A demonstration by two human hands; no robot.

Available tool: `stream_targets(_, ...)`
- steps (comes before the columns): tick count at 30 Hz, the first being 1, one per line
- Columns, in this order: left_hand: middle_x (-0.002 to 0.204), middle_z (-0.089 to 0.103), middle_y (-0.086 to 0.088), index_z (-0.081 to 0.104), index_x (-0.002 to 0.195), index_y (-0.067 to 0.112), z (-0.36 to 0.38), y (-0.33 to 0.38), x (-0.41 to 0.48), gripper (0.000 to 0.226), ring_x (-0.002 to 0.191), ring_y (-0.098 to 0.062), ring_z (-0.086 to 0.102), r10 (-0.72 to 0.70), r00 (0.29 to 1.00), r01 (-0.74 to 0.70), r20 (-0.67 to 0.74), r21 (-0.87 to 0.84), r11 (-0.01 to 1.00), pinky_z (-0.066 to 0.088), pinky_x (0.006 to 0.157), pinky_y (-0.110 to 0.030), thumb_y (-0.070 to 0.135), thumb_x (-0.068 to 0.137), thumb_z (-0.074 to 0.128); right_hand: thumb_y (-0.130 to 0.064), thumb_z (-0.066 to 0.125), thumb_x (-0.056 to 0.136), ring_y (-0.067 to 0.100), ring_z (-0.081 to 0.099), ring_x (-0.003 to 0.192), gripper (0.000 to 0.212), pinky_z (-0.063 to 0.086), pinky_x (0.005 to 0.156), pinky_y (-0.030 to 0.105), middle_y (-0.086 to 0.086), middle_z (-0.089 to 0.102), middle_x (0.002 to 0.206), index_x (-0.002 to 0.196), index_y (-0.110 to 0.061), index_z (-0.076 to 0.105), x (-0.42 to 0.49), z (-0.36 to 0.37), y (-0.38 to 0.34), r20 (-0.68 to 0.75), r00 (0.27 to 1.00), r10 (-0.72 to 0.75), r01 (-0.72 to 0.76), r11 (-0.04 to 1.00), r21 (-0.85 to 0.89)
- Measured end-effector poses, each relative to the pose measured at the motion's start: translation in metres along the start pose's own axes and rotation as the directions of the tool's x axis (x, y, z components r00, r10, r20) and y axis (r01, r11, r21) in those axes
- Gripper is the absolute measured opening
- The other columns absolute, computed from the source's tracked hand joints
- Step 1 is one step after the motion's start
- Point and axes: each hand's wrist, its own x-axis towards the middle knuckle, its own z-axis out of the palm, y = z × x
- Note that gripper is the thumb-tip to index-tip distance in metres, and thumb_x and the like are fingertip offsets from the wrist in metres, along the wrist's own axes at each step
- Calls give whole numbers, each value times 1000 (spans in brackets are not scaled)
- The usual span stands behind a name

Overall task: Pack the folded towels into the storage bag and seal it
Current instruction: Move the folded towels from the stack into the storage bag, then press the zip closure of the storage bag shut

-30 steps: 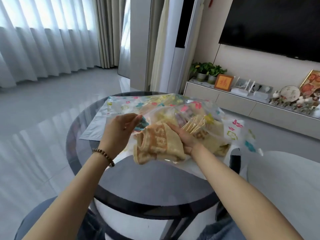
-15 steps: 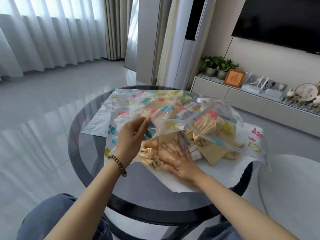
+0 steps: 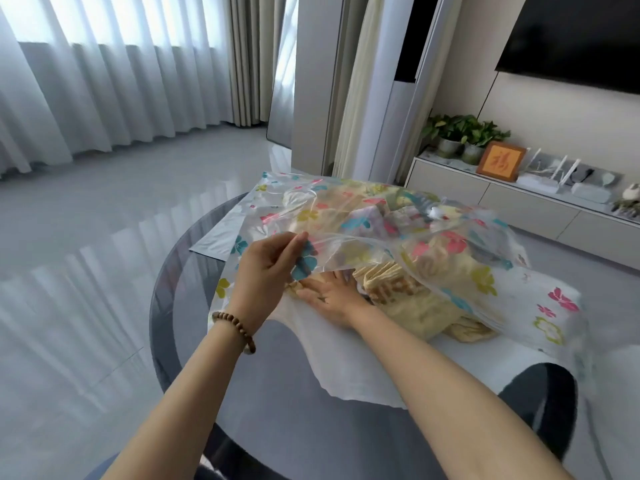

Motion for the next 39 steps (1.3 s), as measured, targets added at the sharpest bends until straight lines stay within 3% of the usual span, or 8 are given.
stream_targets(8, 59, 67, 8, 69, 74, 30, -16, -20, 32, 27, 52, -8, 54, 46, 999, -47, 8, 85, 995, 45, 52, -20, 39, 92, 50, -54, 25, 97, 34, -16, 145, 50, -13, 114, 50, -1, 8, 160, 146, -47, 20, 17, -5, -30, -7, 1000, -18, 18, 1000, 21)
stream_targets(15, 63, 70, 9, 68, 76, 25, -18, -14, 8, 35, 57, -8, 60, 60, 998, -68, 37, 268, 961, 53, 60, -31, 49, 87, 45, -50, 31, 98, -2, -20, 141, 50, -11, 115, 29, -16, -2, 160, 147, -41, 24, -91, -12, -25, -101, 967, -233, 242, 966, 87)
stream_targets(20, 84, 74, 2, 72, 88, 22, 7, 1, -20, 54, 78, -18, 67, 147, 987, -158, 64, 559, 814, 50, 65, -33, 61, 88, 34, -49, 47, 92, 0, 34, 136, 37, 31, 111, 28, -18, 40, 147, 129, -45, 46, -194, -27, 10, -231, 967, -109, 167, 953, 252)
stream_targets(24, 108, 70, -7, 61, 118, 17, 55, 12, -33, 61, 92, -25, 66, 149, 975, -222, 165, 688, 691, 48, 70, -32, 61, 85, 36, -33, 56, 88, 10, 58, 80, 26, 49, 71, 30, -7, 58, 83, 75, -11, 61, -264, -37, 49, -645, 764, -3, 162, 969, 187)
stream_targets(28, 128, 59, 0, 57, 124, 24, 104, 22, -42, 63, 116, -20, 53, 144, 944, -311, 297, 661, 683, 43, 91, -34, 64, 85, 27, -37, 51, 89, 5, 46, 73, 28, 37, 70, 14, -9, 44, 76, 73, -14, 49, -304, -50, 98, -842, 399, 363, 17, 915, 403)
stream_targets(31, 132, 56, 2, 54, 128, 26, 148, 25, -48, 57, 122, -19, 49, 149, 883, -421, 445, 611, 671, 38, 98, -33, 61, 88, 32, -34, 57, 91, 22, 54, 99, 24, 41, 85, 23, 1, 51, 107, 102, -13, 54, -314, -61, 142, -680, 217, 701, -77, 706, 704)
stream_targets(34, 153, 29, 1, 26, 145, 29, 193, 16, -61, 76, 140, -20, 22, 49, 783, -507, 620, 592, 626, 16, 114, -36, 68, 82, 41, -33, 53, 95, 26, 44, 129, 51, 34, 99, 28, 11, 42, 144, 137, -7, 40, -319, -61, 178, -292, 316, 902, -134, 348, 928)
stream_targets(39, 158, -3, 1, -7, 147, 29, 245, -7, -72, 96, 144, -23, -8, -16, 732, -569, 681, 625, 535, -4, 117, -42, 67, 79, 49, -44, 44, 96, 25, 54, 119, 48, 43, 103, 41, 8, 56, 133, 133, -14, 48, -317, -52, 199, 1, 502, 865, -144, 82, 986)
